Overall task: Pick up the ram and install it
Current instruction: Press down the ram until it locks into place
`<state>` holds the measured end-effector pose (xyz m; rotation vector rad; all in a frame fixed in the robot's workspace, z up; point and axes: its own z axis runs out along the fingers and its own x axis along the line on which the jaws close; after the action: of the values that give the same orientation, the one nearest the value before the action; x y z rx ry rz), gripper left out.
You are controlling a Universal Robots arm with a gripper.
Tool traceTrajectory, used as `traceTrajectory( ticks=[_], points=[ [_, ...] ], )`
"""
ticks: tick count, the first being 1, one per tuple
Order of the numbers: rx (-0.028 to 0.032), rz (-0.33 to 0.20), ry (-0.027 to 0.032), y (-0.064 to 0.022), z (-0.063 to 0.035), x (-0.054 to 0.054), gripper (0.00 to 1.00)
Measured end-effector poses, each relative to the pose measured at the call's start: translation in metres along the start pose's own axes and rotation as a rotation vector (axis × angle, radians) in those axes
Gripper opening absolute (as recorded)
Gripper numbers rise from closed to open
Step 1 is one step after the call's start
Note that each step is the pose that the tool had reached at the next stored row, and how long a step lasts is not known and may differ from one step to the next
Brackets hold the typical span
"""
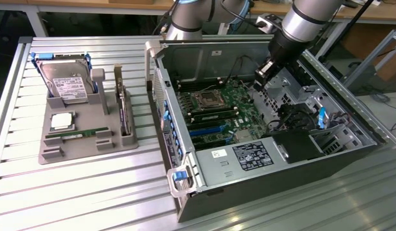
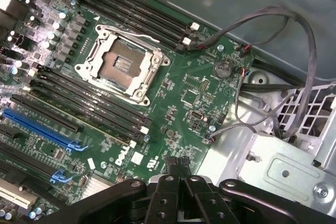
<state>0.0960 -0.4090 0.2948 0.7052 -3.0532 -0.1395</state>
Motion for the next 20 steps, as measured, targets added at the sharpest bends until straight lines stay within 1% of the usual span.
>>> traceTrajectory(
  ticks=[5,10,11,15,16,18,20],
  points=[
    [0.0063,0.052,-0.0019,0.0,0.0,0.0,0.1],
    [0.0111,0.088,-0.0029,0.0,0.0,0.0,0.1],
    [0.0137,0.108,-0.0036,0.0,0.0,0.0,0.1],
    [0.0184,0.153,-0.0055,0.0,0.0001,0.0,0.1],
    [0.0205,0.177,-0.0067,0.0,0.0001,0.0,0.1],
    [0.023,0.198,-0.0075,0.0,0.0001,0.0,0.1],
    [0.0265,0.236,-0.0092,0.0,0.0002,0.0,0.1]
  ],
)
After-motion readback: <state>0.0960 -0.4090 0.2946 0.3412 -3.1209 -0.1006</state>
